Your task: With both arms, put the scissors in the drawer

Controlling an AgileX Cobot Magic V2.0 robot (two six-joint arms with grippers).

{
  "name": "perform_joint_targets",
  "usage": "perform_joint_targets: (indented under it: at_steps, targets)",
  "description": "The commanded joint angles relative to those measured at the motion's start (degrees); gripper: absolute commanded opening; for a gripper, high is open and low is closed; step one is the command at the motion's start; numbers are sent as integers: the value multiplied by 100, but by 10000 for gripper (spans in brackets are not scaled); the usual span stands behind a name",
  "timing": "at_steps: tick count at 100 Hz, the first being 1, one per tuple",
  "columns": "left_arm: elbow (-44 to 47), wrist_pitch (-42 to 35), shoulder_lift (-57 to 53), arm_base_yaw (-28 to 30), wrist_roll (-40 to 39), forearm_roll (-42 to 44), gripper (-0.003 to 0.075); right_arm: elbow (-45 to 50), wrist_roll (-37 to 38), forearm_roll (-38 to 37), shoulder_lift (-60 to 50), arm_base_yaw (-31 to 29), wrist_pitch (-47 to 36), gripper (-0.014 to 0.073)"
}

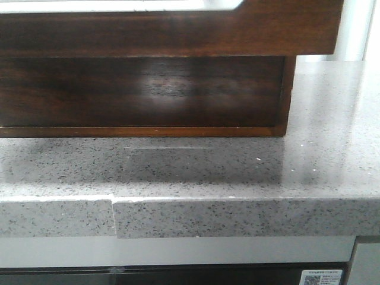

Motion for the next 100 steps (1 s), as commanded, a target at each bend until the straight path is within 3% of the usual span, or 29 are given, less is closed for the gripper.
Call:
perform_joint_targets:
  at_steps: [1,30,48,77,100]
  targets:
    - [-195,-354,38,-47,-55,-158,386,-150,104,-281,-438,-7,248,223]
    - [-195,-354,38,-47,-55,-158,386,-124,764,-74,-1494,-35,248,222]
    - [-195,-354,38,-47,-55,-158,386,366,1539,100,-2560,-820,-102,222]
    - [-195,-366,38,-47,-55,-158,386,3006,3111,100,-4648,-2946,-1656,222]
    - [-195,-368,38,-47,-55,-158,386,5452,4016,496,-5959,-3326,-2687,222]
